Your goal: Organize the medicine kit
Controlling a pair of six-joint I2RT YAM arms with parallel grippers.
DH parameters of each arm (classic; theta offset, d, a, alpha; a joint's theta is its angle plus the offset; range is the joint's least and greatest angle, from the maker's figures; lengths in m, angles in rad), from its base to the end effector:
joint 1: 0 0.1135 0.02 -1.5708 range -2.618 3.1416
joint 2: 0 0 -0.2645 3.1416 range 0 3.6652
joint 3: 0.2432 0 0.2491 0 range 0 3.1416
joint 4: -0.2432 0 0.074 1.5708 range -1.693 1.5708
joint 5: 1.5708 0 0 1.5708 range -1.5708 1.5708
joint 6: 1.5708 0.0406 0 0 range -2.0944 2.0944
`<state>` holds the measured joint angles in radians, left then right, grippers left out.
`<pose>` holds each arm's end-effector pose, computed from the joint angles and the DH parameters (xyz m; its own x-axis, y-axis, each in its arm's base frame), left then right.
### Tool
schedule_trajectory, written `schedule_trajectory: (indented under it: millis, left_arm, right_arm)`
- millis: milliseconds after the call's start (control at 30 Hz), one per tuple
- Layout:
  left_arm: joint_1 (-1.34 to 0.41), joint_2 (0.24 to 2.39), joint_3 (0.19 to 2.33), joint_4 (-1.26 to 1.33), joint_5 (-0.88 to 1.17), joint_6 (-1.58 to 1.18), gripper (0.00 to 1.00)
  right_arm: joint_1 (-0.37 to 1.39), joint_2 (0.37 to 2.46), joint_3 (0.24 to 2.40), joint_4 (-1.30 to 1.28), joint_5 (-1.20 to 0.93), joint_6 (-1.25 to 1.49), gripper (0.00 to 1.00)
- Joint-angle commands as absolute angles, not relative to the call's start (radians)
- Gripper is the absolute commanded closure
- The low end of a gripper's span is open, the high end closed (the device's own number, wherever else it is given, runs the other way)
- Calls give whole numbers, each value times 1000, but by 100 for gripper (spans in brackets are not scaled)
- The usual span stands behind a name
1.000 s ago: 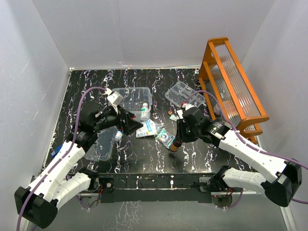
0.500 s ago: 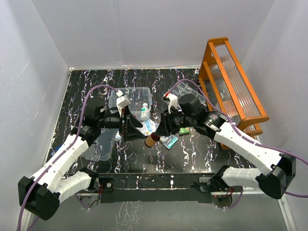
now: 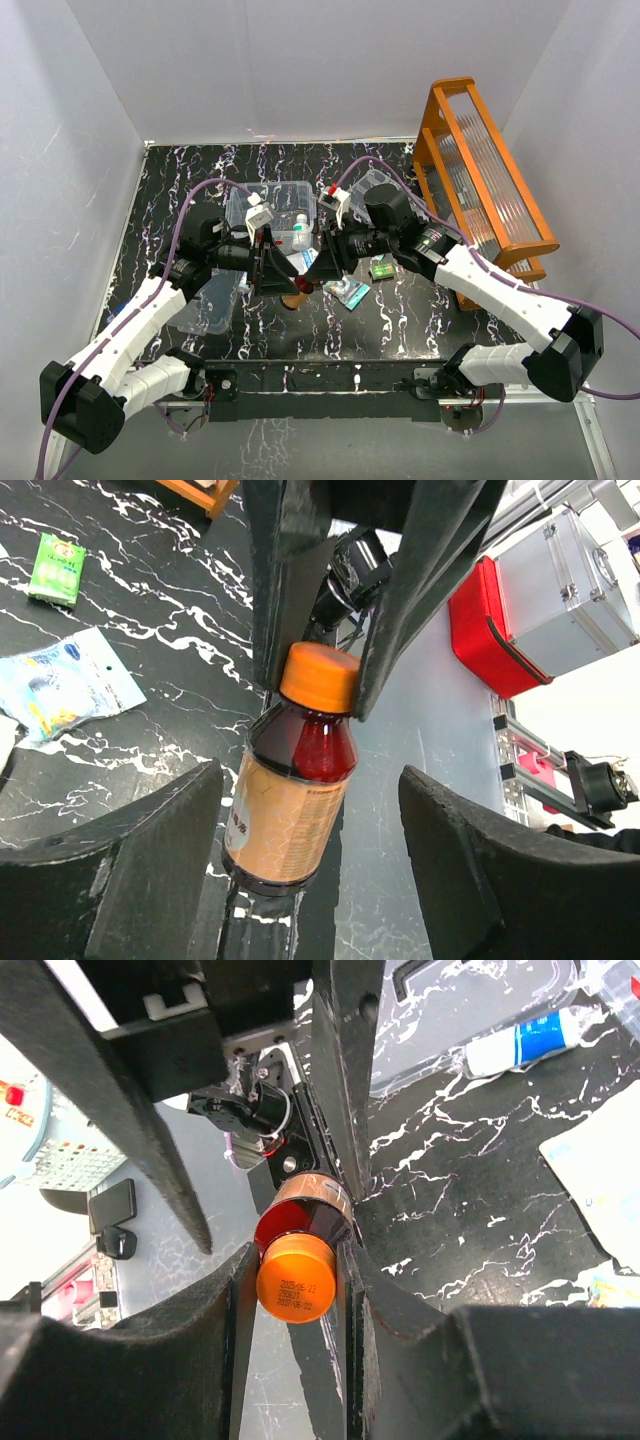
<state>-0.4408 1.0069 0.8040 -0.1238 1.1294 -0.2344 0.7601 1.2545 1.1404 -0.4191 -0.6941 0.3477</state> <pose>0.1779 -0.1245 0.3178 -0.5045 0.1283 -0.8538 0.8632 0.0522 -0.5022 0.1817 0.2085 0.3435 -0.6628 -0.2688 -0.6989 -0.7477 0.2862 0.5991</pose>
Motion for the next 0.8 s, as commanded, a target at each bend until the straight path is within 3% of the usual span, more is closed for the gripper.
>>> schedule_trajectory:
  millis: [0,300,500,767]
  left_arm:
    - [-448,1006,806,-207,1193,-140,32]
    - [-467,1000,774,-190,1213,-98,34]
    - [-471,997,784,-191,1204,-94,51]
    - [-475,1007,778,-186,1207,-112,36]
  right_arm:
    - [763,1256,1221,-328,-755,332,93]
    - [763,1267,1233,-326,-815,311,94]
    - [764,1282,1229,-323,-856,322,94]
    - [763,1295,1244,-308,-867,345,94]
